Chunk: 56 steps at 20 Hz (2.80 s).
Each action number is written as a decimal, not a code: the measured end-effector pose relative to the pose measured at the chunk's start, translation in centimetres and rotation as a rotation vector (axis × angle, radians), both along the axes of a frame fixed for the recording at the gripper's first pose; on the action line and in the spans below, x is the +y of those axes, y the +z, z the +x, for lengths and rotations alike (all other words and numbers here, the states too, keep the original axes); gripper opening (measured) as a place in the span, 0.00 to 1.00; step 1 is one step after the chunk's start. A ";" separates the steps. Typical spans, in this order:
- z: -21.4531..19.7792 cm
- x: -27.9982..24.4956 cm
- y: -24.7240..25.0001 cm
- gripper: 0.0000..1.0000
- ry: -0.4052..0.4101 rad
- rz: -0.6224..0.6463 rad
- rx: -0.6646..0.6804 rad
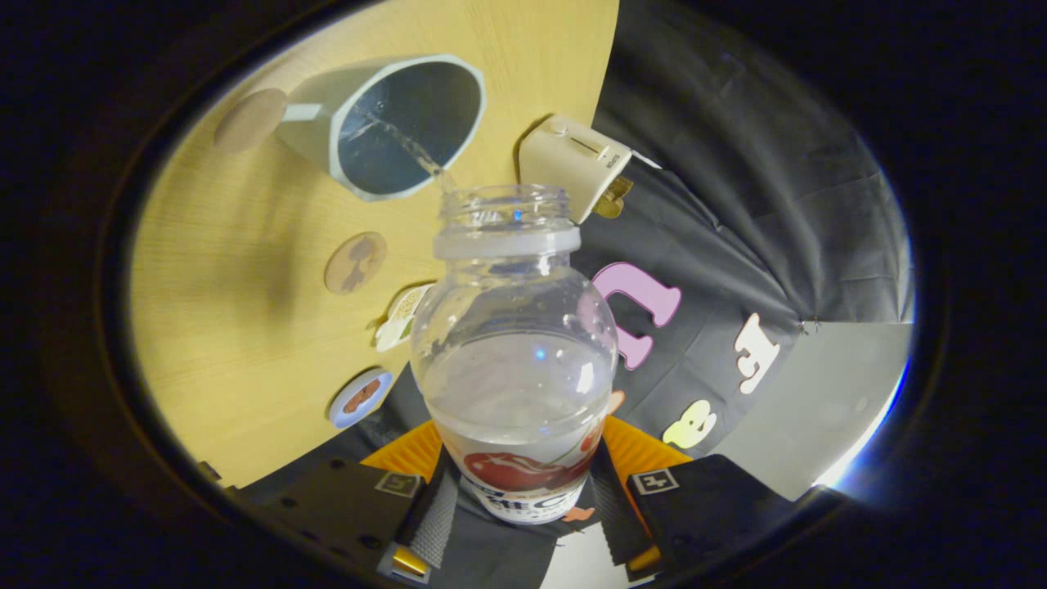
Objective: Take the bottle from table, then pour the juice into the cup, finally place the bottle on the coaster
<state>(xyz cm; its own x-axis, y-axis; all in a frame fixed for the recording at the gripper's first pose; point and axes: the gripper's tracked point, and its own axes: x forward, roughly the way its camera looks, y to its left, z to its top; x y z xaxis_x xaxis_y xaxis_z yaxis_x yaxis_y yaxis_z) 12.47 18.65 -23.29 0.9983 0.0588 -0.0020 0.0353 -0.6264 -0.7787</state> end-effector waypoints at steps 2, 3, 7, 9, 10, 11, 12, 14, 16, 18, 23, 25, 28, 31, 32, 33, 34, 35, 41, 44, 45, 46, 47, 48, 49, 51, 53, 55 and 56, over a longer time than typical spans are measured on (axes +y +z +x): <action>-0.3 -0.1 0.0 0.78 0.007 -0.015 -0.006; -0.4 0.0 0.0 0.78 0.012 -0.023 -0.008; -0.4 0.2 -0.1 0.78 0.024 -0.028 -0.009; -0.5 0.1 0.1 0.78 0.021 -0.023 -0.014; -0.4 0.1 0.3 0.78 0.021 -0.017 -0.017; -0.4 0.1 0.5 0.78 0.020 -0.007 -0.020; -0.4 -0.1 0.5 0.78 0.011 0.016 -0.015; -0.6 -0.8 0.0 0.78 -0.030 0.102 0.016; -1.0 -1.6 -0.7 0.78 -0.085 0.208 0.056; -1.3 -2.5 -1.3 0.78 -0.137 0.303 0.083; -3.0 -4.9 -4.3 0.78 -0.329 0.621 0.225; -3.7 -5.4 -5.3 0.78 -0.400 0.774 0.286; -3.7 -5.3 -5.6 0.78 -0.464 0.982 0.336; -3.4 -5.4 -5.4 0.78 -0.501 1.115 0.354; -3.3 -5.2 -5.5 0.79 -0.521 1.167 0.374; -3.3 -5.2 -5.5 0.79 -0.539 1.219 0.391; -3.3 -4.9 -5.5 0.79 -0.556 1.282 0.418; -3.2 -4.6 -5.5 0.79 -0.563 1.331 0.444; -2.1 -3.1 -4.3 0.79 -0.569 1.525 0.529; -0.8 -2.9 -3.8 0.79 -0.585 1.650 0.550; -0.3 -2.8 -3.6 0.79 -0.588 1.694 0.551; 0.3 -2.7 -3.4 0.79 -0.585 1.740 0.554; 0.9 -2.5 -3.1 0.79 -0.579 1.787 0.554; 1.6 -2.3 -2.7 0.79 -0.573 1.824 0.554; 2.2 -2.4 -2.6 0.79 -0.566 1.858 0.553; 3.6 -2.4 -2.5 0.79 -0.551 1.925 0.550; 5.1 -2.1 -2.3 0.79 -0.535 1.998 0.554; 6.6 -2.0 -2.6 0.79 -0.514 2.068 0.556; 7.2 -2.0 -2.8 0.79 -0.506 2.096 0.557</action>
